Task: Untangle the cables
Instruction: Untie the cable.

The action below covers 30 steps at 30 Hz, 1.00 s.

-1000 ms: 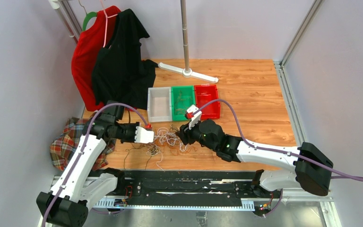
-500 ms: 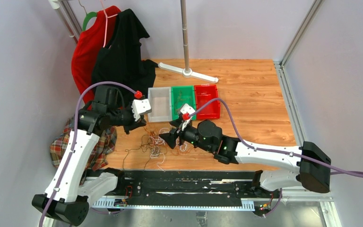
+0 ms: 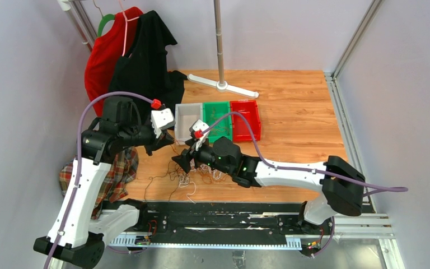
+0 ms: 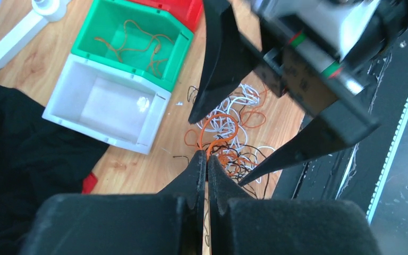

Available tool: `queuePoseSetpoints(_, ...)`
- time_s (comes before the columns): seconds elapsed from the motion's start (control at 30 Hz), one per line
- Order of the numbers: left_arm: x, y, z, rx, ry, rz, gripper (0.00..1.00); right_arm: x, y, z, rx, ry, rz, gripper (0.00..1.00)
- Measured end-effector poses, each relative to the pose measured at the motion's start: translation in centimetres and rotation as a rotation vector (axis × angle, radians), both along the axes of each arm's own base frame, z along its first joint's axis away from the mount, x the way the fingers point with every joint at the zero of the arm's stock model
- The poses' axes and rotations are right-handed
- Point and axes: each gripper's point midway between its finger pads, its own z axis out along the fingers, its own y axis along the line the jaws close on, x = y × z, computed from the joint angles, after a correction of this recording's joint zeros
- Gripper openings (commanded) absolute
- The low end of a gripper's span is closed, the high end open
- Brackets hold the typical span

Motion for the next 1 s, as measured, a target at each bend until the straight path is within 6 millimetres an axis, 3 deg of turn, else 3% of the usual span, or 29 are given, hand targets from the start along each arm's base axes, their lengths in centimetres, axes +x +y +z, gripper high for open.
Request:
queuePoseSetpoints(0.2, -0.2, -0.5, 2.5, -0.045, -0.031, -0.003, 0.01, 0.9, 1.9, -1.8, -0.031, 0.009, -0.003, 0.66)
queuePoseSetpoints(0.37, -0.6, -0.8, 4.9, -0.086, -0.065, -0.002, 0.01, 1.8, 1.9, -4.7, -0.074, 0.045, -0.021, 0.55)
queuePoseSetpoints(0.6, -0.9, -0.9, 8.7, -0.13, -0.138, 0.001, 0.01, 2.5, -0.7, -9.3, -0.11, 0.116, -0.07, 0.49)
queuePoseSetpoints(0.83, -0.8, -0.9, 13.9, -0.168, -0.258, 0.005, 0.0, 1.2, -3.8, -14.6, -0.18, 0.192, -0.096, 0.43)
queuePoseSetpoints(1.0, -0.3, -0.6, 17.7, -0.193, -0.363, 0.034, 0.0, 0.7, -5.3, -16.5, -0.206, 0.228, -0.121, 0.34)
